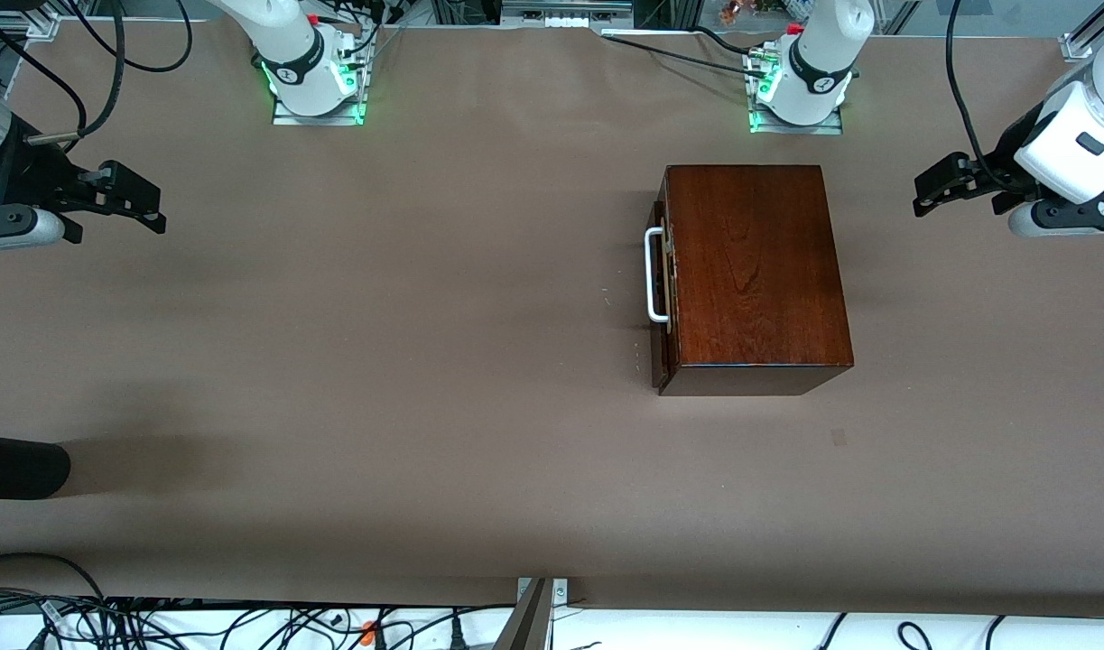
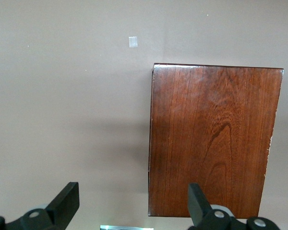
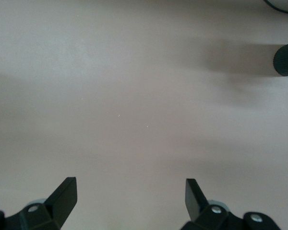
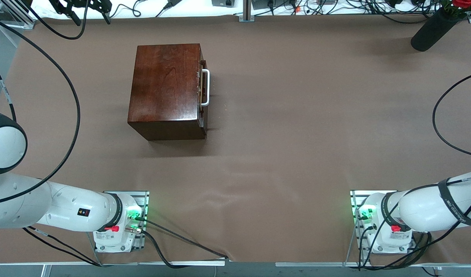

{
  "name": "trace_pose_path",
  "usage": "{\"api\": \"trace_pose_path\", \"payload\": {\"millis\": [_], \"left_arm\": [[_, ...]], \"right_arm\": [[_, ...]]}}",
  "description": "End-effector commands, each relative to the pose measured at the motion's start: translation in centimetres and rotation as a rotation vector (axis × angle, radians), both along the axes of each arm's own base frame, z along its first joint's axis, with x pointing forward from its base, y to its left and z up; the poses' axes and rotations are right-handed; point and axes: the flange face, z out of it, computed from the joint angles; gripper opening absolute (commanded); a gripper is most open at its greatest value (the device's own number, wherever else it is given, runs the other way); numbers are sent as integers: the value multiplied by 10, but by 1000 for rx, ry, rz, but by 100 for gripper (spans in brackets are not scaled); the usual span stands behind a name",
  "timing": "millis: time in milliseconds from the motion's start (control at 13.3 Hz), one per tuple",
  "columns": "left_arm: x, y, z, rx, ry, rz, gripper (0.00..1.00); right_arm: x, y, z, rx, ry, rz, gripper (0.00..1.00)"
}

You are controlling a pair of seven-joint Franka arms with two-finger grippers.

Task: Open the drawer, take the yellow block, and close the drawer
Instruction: 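Reach the left gripper to the white drawer handle of the wooden box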

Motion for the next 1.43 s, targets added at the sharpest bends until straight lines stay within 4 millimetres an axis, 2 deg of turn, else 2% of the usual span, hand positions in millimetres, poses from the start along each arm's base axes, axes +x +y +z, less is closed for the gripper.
{"api": "trace_pose_path", "payload": {"millis": [0, 451, 676, 826, 1201, 1276, 1352], "left_arm": [[2, 1, 6, 22, -13, -23, 100], [2, 0, 6, 22, -15, -22, 100], [2, -14, 9, 21, -24, -32, 100], [-2, -58, 7, 18, -22, -78, 100], [-10, -205, -11, 28, -8, 31, 100], [-14, -227, -13, 40, -16, 62, 100], [-26, -255, -16, 55, -22, 60, 100]], "right_arm": [[-2, 1, 3, -12, 1, 1, 100], [-2, 1, 3, -12, 1, -2, 100], [-2, 1, 3, -12, 1, -1, 100], [-2, 1, 3, -12, 1, -1, 100], [-2, 1, 3, -12, 1, -1, 100], [-2, 1, 3, -12, 1, -1, 100], [-2, 1, 3, -12, 1, -1, 100]]}}
